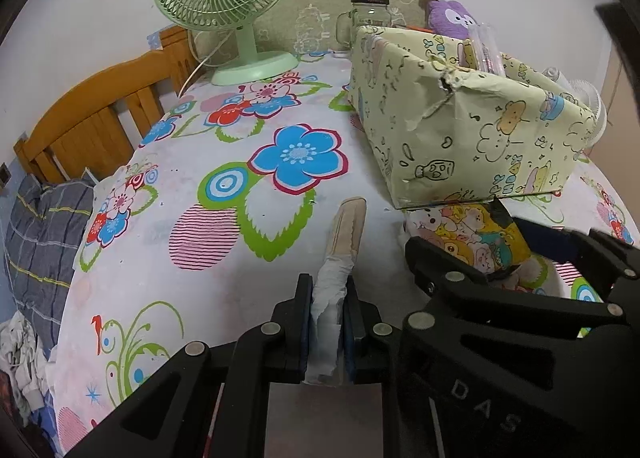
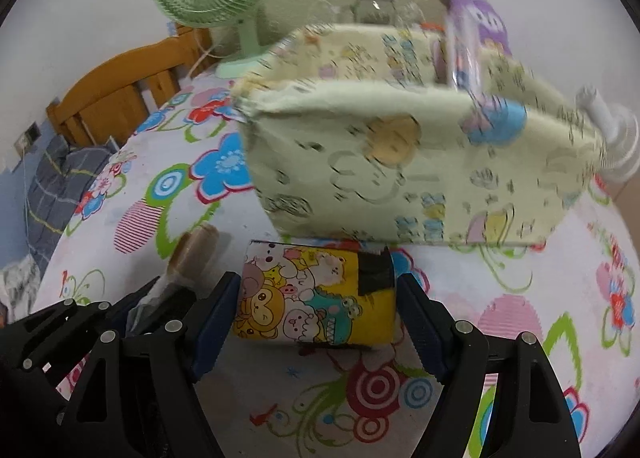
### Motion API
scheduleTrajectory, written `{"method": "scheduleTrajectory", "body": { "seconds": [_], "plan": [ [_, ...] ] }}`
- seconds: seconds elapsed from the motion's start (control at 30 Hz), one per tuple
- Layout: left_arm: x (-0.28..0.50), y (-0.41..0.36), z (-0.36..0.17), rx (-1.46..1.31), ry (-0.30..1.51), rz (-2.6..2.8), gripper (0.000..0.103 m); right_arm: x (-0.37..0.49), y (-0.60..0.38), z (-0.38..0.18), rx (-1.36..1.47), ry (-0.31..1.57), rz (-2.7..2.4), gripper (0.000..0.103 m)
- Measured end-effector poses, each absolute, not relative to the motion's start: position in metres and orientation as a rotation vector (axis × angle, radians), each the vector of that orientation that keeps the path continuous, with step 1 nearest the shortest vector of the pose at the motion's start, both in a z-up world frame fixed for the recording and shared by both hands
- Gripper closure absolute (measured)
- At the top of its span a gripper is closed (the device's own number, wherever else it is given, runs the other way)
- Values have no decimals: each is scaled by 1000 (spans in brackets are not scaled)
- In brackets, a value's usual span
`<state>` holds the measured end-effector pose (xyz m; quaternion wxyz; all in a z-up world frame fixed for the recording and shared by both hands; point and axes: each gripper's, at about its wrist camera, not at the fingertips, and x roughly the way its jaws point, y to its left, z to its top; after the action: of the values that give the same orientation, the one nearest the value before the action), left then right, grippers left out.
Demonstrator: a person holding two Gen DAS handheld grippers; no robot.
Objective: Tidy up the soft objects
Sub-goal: 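Close the right tool on the yellow snack pack and lift it, then carry the white roll and yellow snack pack over the basket with both tools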
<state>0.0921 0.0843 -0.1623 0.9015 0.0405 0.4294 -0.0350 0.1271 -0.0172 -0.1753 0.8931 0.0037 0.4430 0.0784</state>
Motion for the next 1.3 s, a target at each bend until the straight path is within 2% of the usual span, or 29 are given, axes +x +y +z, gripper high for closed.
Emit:
{"method": "scheduleTrajectory", "body": {
  "seconds": [0.37,1.3],
  "plan": [
    [91,70,-161,94,893,-92,92,126,-31,-177,37,937,159,28],
    [74,6,-138,52,859,-141,92,98,-97,-147,47,858,130,29]
  ]
}}
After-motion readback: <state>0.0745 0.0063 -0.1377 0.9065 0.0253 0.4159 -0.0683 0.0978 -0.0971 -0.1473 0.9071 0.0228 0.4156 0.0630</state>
